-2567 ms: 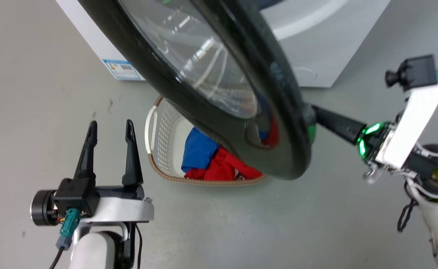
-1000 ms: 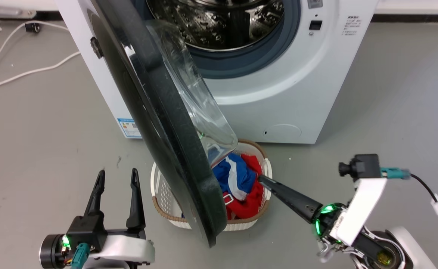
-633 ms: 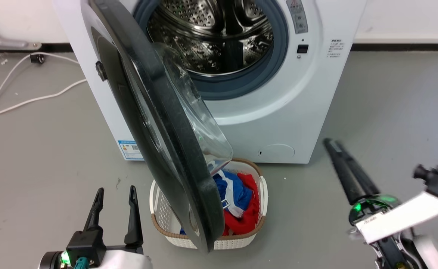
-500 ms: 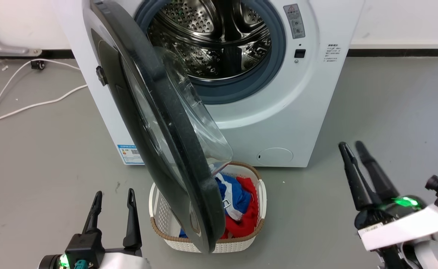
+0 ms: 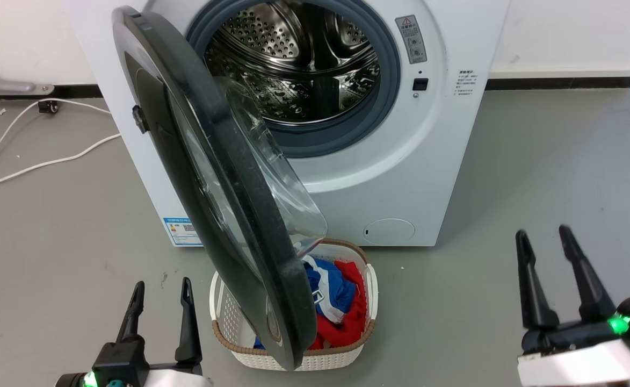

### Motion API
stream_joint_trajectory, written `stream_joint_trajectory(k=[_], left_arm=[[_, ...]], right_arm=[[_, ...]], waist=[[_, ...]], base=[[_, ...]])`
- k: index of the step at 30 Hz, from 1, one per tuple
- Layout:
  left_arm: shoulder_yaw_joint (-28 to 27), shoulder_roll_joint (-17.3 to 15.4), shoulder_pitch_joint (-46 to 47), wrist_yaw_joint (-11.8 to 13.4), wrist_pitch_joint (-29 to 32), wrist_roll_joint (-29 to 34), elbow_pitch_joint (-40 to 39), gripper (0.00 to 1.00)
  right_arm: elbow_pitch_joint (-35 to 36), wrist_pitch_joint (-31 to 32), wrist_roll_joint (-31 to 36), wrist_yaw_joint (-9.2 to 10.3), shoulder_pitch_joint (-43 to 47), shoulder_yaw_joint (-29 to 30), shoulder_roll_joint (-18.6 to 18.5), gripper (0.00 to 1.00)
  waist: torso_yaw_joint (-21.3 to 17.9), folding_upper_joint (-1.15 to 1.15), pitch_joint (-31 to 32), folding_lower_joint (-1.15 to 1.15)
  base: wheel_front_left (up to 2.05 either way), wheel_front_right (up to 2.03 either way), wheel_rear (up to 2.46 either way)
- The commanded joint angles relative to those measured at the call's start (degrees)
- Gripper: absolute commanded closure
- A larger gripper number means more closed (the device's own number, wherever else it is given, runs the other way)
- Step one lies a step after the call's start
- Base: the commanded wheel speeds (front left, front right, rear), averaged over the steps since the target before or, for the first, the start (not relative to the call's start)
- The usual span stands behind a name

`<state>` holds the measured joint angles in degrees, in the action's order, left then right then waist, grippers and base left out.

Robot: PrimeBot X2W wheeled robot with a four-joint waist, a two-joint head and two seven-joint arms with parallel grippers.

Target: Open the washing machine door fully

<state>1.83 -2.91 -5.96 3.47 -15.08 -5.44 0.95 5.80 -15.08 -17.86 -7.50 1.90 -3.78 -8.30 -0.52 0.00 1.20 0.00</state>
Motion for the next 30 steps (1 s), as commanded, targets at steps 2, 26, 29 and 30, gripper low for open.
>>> stream_joint_trajectory(k=[2, 26, 29, 30], left_arm=[[0.21, 0.06, -0.61, -0.02, -0.14, 0.21, -0.20, 0.00], [0.71, 0.05, -0.65, -0.01, -0.14, 0.02, 0.30, 0.00], [0.66, 0.05, -0.94, 0.11, -0.14, -0.16, 0.42, 0.00], [0.62, 0.05, -0.97, 0.14, -0.14, -0.13, 0.48, 0.00]], right_arm=[[-0.12, -0.11, 2.07, 0.00, 1.99, 1.08, 1.33, 0.00], [-3.46, -0.12, 11.15, 0.01, 8.98, 3.32, 5.51, 0.00], [-3.63, -0.12, 10.84, 0.01, 9.00, 3.36, 5.52, 0.00], [-3.70, -0.12, 10.85, 0.01, 9.01, 3.39, 5.53, 0.00]], waist=[[0.07, 0.00, 0.04, 0.00], [0.82, 0.00, 0.26, 0.00], [0.77, 0.00, 0.30, 0.00], [0.75, 0.00, 0.30, 0.00]], base=[[0.00, 0.00, 0.00], [0.00, 0.00, 0.00], [0.00, 0.00, 0.00], [0.00, 0.00, 0.00]])
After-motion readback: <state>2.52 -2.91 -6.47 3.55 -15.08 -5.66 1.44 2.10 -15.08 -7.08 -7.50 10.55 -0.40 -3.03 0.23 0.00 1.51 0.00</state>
